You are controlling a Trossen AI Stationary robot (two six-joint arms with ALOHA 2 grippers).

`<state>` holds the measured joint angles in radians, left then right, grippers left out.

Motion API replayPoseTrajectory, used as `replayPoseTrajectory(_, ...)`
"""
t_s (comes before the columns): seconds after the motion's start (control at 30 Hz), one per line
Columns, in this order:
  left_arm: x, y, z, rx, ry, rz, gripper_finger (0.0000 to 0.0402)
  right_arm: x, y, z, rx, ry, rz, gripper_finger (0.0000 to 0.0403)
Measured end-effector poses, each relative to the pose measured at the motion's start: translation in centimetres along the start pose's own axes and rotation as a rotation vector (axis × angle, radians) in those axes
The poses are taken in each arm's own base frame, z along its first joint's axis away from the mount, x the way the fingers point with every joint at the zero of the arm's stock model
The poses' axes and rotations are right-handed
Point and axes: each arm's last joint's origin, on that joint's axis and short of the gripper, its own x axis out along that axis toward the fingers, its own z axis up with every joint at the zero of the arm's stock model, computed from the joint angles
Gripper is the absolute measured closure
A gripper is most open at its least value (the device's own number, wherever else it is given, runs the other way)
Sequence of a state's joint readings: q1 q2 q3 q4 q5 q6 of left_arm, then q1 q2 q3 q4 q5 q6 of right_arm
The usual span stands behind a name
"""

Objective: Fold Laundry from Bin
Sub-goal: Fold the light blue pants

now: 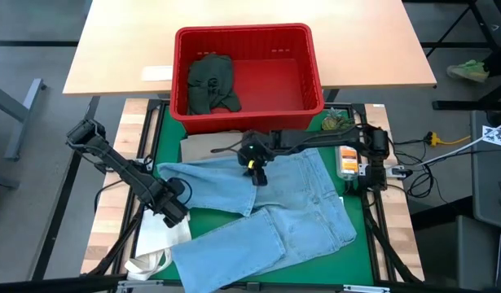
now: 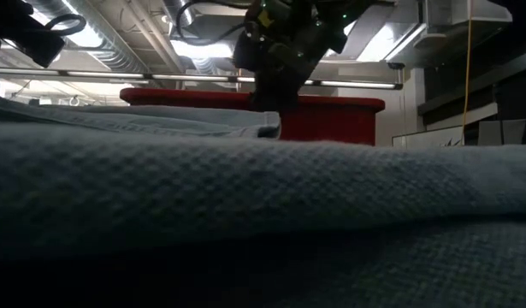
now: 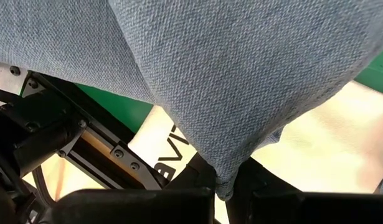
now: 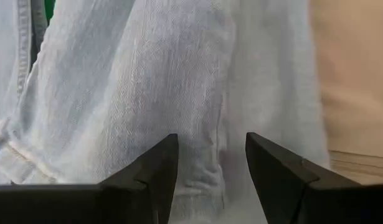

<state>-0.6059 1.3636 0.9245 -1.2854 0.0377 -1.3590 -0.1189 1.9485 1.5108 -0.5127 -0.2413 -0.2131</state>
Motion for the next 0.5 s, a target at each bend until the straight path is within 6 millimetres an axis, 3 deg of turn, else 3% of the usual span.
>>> replayPoseTrajectory(0.23,0.0,-0.1,0.0,0.000,-0.003,-0.008,0.0396,0.9,0.3,0.3,-0.015,-0.061,0.123,0.0214)
replayPoseTrajectory(0.5,0.0,-0.2,0.1,0.000,-0.014,-0.019,0.0396,2.9,1.2,-0.2,-0.029,-0.022,0.130,0.0214)
